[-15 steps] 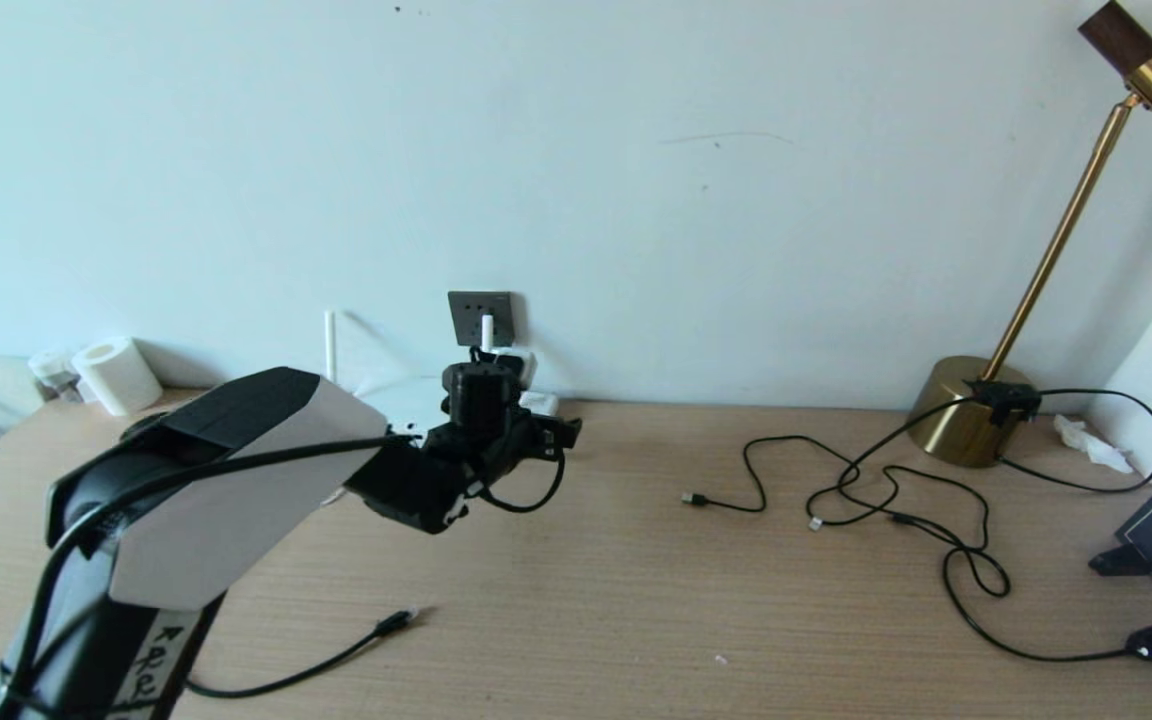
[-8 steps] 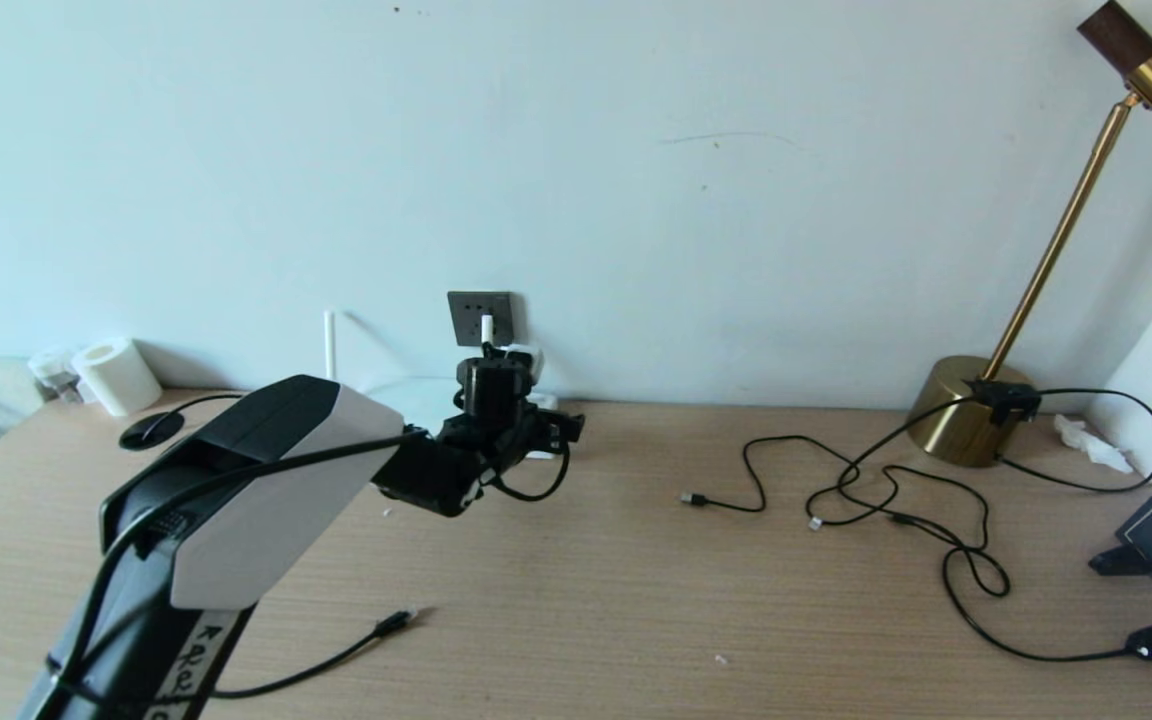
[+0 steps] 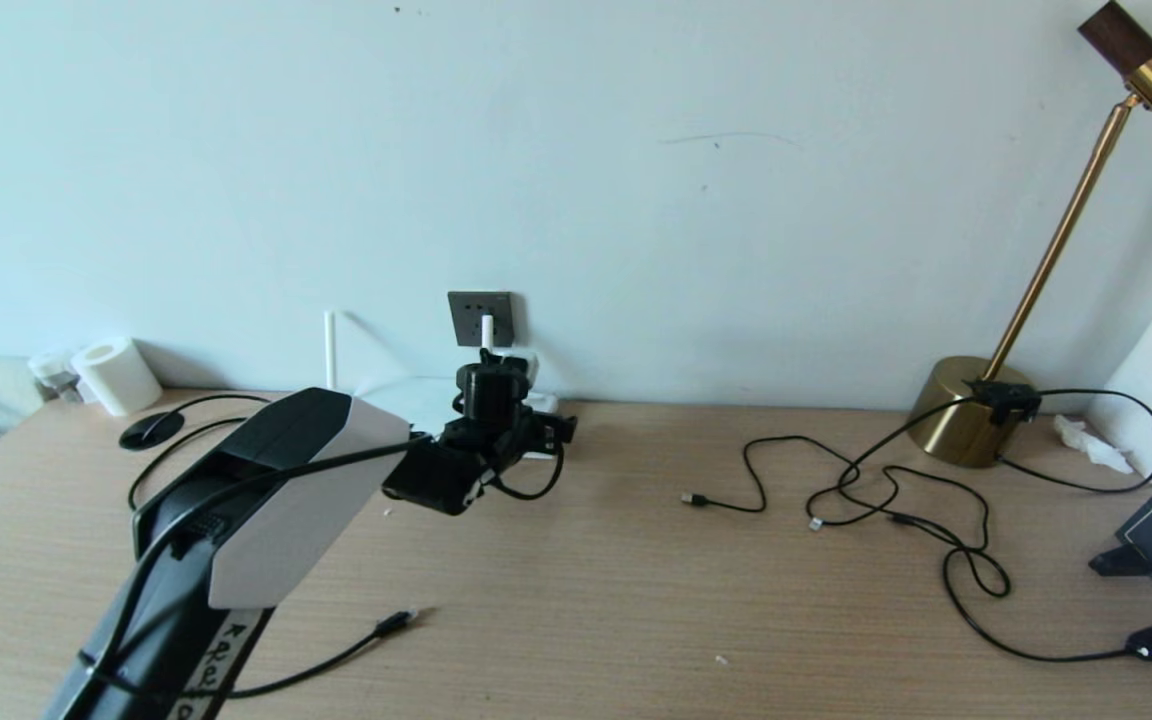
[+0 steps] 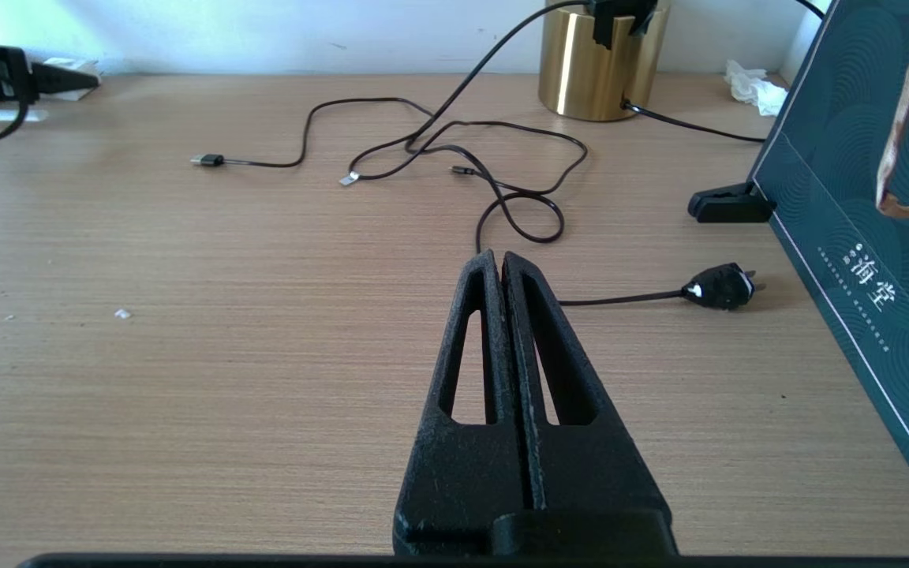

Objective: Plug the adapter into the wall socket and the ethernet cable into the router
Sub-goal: Plug plug into socket

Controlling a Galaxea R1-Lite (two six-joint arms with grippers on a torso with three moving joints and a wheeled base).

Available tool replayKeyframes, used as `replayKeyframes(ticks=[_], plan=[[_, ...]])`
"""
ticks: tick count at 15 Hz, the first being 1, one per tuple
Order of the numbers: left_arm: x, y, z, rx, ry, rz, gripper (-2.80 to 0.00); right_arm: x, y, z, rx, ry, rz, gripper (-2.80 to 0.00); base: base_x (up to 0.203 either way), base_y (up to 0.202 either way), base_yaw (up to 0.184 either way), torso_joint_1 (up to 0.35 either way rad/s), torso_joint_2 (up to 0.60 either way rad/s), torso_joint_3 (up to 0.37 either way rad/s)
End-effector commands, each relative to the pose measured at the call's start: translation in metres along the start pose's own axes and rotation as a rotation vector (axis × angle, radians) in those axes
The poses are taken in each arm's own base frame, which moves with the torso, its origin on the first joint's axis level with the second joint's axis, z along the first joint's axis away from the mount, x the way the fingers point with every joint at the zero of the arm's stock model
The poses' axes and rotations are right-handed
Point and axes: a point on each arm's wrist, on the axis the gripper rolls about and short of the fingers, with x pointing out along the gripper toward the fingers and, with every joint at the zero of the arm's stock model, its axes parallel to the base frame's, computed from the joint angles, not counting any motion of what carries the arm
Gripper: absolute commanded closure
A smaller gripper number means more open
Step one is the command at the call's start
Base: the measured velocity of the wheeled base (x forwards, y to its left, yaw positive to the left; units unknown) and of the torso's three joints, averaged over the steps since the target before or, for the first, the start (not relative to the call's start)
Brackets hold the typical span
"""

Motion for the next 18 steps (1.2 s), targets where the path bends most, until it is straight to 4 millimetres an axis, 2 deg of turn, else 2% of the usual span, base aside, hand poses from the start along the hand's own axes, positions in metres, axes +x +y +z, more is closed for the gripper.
replayKeyframes(ticks=[1,2,3,10,14,16,18], plan=[[0.006,0.000,-0.005,0.000,-0.005,0.001,-2.80,0.000,0.000,0.000,0.000,0.000,-0.001,0.00,0.000,0.000,0.000,0.000,0.00,0.000],[0.007,0.000,-0.005,0.007,-0.009,0.001,-2.80,0.000,0.000,0.000,0.000,0.001,0.001,0.00,0.000,0.000,0.000,0.000,0.00,0.000],[0.007,0.000,-0.005,0.028,-0.009,0.002,0.00,0.000,0.000,0.000,0.000,0.000,0.001,0.00,0.000,0.000,0.000,0.000,0.00,0.000],[0.001,-0.004,-0.002,0.036,-0.012,-0.004,0.00,0.000,0.000,0.000,0.000,0.000,0.000,0.00,0.000,0.000,0.000,0.000,0.00,0.000],[-0.025,-0.011,0.032,0.035,-0.059,-0.018,0.00,0.000,0.000,0.000,0.000,0.001,0.001,0.00,0.000,0.000,0.000,0.000,0.00,0.000],[-0.044,-0.012,0.051,0.033,-0.079,-0.011,0.00,0.000,0.000,0.000,0.000,0.001,0.001,0.00,0.000,0.000,0.000,0.000,0.00,0.000],[-0.068,-0.012,0.060,0.037,-0.064,-0.017,0.00,0.000,0.000,0.000,0.000,0.000,0.000,0.00,0.000,0.000,0.000,0.000,0.00,0.000]])
